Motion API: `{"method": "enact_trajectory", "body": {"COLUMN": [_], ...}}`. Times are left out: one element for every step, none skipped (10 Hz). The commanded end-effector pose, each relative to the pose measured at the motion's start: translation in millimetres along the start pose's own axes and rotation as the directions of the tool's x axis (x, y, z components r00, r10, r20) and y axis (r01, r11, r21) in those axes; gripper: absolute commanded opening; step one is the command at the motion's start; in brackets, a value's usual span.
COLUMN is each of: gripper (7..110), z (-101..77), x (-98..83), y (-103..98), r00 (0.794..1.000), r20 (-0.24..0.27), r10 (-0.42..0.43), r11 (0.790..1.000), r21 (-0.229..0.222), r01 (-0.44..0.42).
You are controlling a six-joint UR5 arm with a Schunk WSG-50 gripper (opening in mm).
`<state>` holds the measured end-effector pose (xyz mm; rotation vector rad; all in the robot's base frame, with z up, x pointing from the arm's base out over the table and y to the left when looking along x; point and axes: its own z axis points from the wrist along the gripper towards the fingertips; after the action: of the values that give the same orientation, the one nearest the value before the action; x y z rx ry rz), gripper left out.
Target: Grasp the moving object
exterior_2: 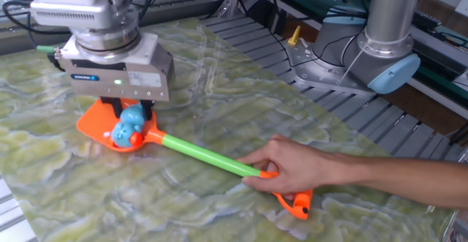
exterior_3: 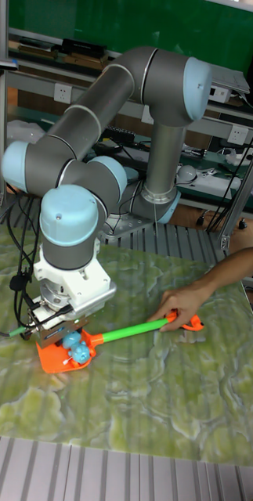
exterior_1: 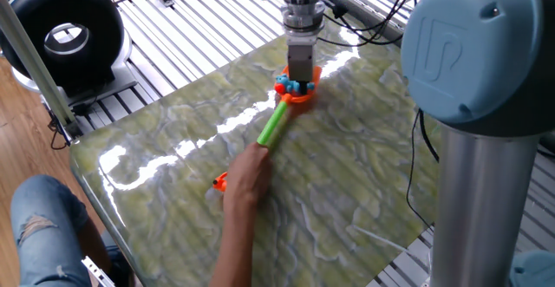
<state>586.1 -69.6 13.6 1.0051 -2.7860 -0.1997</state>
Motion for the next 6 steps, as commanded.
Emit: {"method": "enact_trajectory", "body": {"gripper": [44,7,7,7,7,7], "z": [5.7,10.6,9.5,3.8,-3.4,-12.2], "x": [-23.0,-31.1,-36.7,-37.9,-31.0,-26.8], "y": [0.5,0.3,6.5,11.1,19.4,24.9], "r00": [0.999,0.997,0.994,0.993,0.990,0.986], "r20": [0.046,0.069,0.079,0.076,0.042,0.023], "r10": [0.020,0.039,0.071,0.090,0.133,0.163], "r11": [1.000,0.999,0.997,0.995,0.990,0.986], "r21": [-0.013,-0.018,-0.038,-0.040,-0.049,-0.050], "r01": [-0.020,-0.038,-0.068,-0.087,-0.131,-0.162]}}
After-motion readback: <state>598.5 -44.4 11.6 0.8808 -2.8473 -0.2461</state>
